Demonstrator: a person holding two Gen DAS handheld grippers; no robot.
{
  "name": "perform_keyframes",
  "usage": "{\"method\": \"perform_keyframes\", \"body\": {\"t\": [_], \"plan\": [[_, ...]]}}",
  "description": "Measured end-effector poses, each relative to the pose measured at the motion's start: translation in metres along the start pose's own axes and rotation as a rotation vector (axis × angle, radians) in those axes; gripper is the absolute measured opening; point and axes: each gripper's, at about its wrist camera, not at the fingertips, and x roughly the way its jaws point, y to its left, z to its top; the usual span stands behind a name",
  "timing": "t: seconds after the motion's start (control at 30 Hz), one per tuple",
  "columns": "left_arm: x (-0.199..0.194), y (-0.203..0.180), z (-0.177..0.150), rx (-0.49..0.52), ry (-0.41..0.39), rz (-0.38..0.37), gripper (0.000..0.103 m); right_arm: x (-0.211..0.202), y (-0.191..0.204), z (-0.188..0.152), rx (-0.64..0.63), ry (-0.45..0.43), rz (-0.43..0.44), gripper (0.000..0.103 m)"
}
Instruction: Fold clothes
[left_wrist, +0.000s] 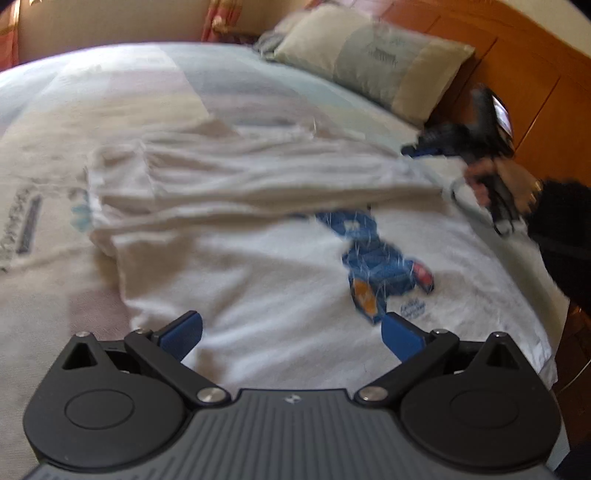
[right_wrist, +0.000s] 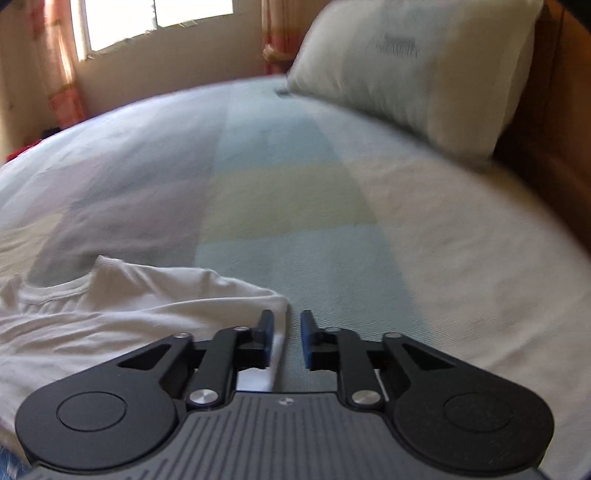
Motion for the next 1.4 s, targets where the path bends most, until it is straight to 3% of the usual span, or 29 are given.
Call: {"method": "perform_keyframes", "body": {"t": [0.13, 0.27, 0.37, 0.43, 0.53, 0.67, 0.73, 0.87, 0.93, 1.13, 1.27, 1.4], "plan": [[-0.003, 0.016, 0.031, -0.008, -0.065, 0.027, 0.102, -0.050, 0.010, -0.022, -0.064, -0.014, 0.070, 0.045], [0.021, 0.038, 0.058, -0.041, -0.077, 0.063, 0.102, -0.082, 0.018, -0.048, -0.031, -0.004, 0.151, 0.051], [0.041, 0.054, 0.054, -0.052, -0.013, 0.169, 0.102, -0.102, 0.026, -0.067, -0.040, -0.014, 0.158, 0.052], [0.036, 0.064, 0.045, -0.078, -0.012, 0.212, 0.097, -0.116, 0.031, -0.079, -0.055, -0.023, 0.147, 0.053], [0.009, 0.063, 0.034, -0.121, -0.063, 0.180, 0.098, -0.132, 0.034, -0.099, -0.037, -0.024, 0.180, 0.060], [-0.002, 0.064, 0.017, -0.215, -0.067, 0.116, 0.098, -0.137, 0.038, -0.125, 0.017, 0.013, 0.226, 0.060], [-0.005, 0.053, 0.008, -0.212, -0.080, 0.084, 0.098, -0.139, 0.042, -0.136, 0.041, 0.036, 0.245, 0.060], [-0.009, 0.026, -0.011, -0.145, -0.061, 0.006, 0.098, -0.148, 0.055, -0.152, 0.026, 0.061, 0.264, 0.061], [-0.005, 0.015, -0.022, -0.100, -0.013, 0.014, 0.098, -0.152, 0.059, -0.157, 0.005, 0.077, 0.261, 0.061], [-0.031, -0.006, -0.045, -0.060, -0.024, 0.043, 0.098, -0.173, 0.062, -0.185, -0.102, 0.137, 0.221, 0.063], [-0.050, -0.044, -0.049, 0.114, -0.062, 0.042, 0.098, -0.184, 0.066, -0.199, -0.154, 0.138, 0.205, 0.066], [-0.040, -0.081, -0.060, 0.242, -0.003, -0.035, 0.099, -0.187, 0.072, -0.207, -0.173, 0.147, 0.207, 0.074]]}}
